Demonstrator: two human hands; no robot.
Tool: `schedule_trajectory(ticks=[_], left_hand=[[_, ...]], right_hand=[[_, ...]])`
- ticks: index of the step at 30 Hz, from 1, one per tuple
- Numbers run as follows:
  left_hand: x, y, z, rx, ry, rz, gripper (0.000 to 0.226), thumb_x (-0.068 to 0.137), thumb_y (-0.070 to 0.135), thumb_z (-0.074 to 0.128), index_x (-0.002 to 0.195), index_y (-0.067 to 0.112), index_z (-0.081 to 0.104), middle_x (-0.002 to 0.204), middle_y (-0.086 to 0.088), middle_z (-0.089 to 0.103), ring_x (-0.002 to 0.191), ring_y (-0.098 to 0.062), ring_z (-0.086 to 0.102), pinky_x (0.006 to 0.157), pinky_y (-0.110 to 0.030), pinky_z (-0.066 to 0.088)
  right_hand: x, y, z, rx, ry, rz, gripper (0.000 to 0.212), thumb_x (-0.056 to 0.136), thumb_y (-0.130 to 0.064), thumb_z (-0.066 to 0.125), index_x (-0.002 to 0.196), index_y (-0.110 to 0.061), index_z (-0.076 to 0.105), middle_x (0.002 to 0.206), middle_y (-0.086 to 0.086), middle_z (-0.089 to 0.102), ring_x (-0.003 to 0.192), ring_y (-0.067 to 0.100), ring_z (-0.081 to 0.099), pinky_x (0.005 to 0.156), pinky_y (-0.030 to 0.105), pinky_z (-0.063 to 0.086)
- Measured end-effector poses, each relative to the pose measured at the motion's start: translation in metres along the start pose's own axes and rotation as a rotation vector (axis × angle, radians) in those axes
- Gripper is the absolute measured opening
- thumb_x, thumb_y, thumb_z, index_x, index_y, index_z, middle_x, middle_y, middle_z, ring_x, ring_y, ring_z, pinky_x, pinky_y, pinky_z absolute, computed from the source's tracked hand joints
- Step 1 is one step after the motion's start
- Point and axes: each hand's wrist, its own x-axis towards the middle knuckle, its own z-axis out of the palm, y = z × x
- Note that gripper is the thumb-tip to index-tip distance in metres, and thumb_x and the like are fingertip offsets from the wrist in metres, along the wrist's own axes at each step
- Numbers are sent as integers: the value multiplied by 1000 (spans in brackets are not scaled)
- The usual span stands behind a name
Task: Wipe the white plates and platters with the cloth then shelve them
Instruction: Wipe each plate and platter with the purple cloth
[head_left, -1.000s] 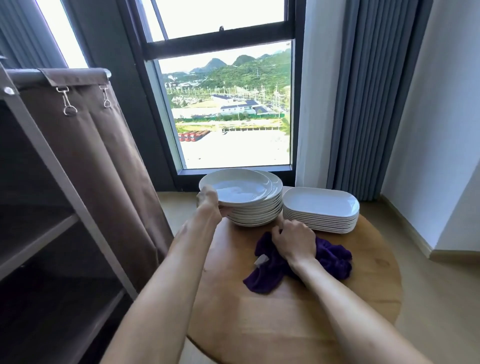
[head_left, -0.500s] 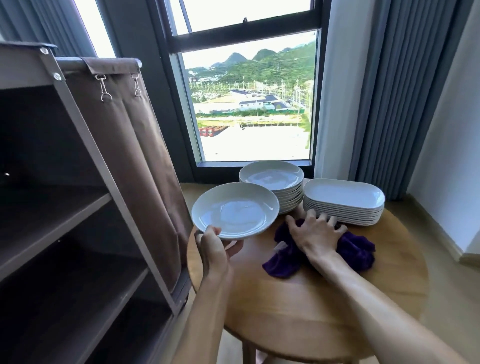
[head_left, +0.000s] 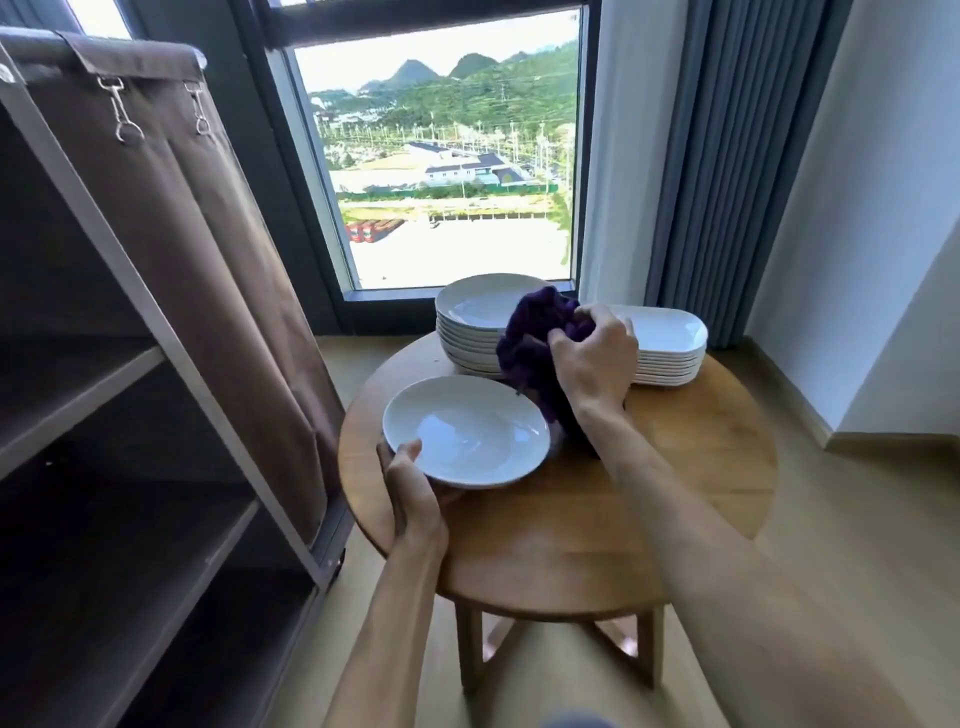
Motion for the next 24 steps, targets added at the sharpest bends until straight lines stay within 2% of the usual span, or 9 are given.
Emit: schedule_trajectory(ticks=[3,5,7,10,13,16,17,20,24], left_hand=[[0,-7,0,61,-56,78,37,105,30,40,137,23,57,129,-8,68,117,-30,65,105,-55,51],[-2,-10,-1,51,-85,83,43,105,39,39,145,28,51,136,-7,64,119,-28,65,101,-53,55],[-6,-11,2,27,-121,133,42,106,36,40,146,26,52,136,-11,64,119,-32,65,101,-56,54],[-11,-12,4,-30,-185,187,46,100,31,45,145,21,53,133,-15,65,119,-35,65,104,-60,50],[-14,-10,3,-56,-232,223,54,96,32,47,149,18,49,139,-14,62,126,-33,62,109,-59,47],[-18,-2,4,-52,-259,264,54,101,30,44,152,11,44,147,-17,55,136,-33,53,117,-57,38],[-19,1,4,-65,-268,247,51,104,28,42,152,8,43,148,-19,54,137,-35,51,118,-57,37],[-16,3,4,-146,-257,123,47,111,27,35,149,2,45,143,-23,57,134,-36,54,117,-53,39],[-6,1,-3,-235,-263,0,50,111,40,30,127,4,61,112,-13,69,108,-24,66,95,-35,52]], right_hand=[[-10,-24,8,11,-90,-110,23,77,-29,74,98,-19,73,102,5,55,79,17,53,74,27,46],[-19,-29,19,-61,-175,-155,20,76,-28,73,94,-20,73,98,4,58,81,21,58,72,28,49],[-30,-25,30,-181,-221,-172,14,76,-25,70,89,-20,72,97,5,60,82,25,63,71,31,51],[-46,-12,41,-293,-179,-207,15,80,-25,68,94,-19,72,104,6,62,94,30,63,75,36,53],[-58,-12,44,-247,-148,-235,23,82,-31,71,102,-19,74,105,7,63,98,32,62,76,33,46],[-68,-25,40,-173,-192,-220,28,79,-40,73,105,-27,77,102,3,67,95,24,64,76,24,28],[-71,-31,38,-150,-216,-224,29,78,-40,74,104,-30,78,101,2,70,95,22,65,74,21,27],[-83,-43,34,-119,-386,-226,27,76,-40,75,99,-28,80,99,0,76,97,21,68,87,30,50],[-101,-39,28,-139,-575,-199,21,76,-38,77,92,-25,82,92,1,77,91,20,69,82,36,55]])
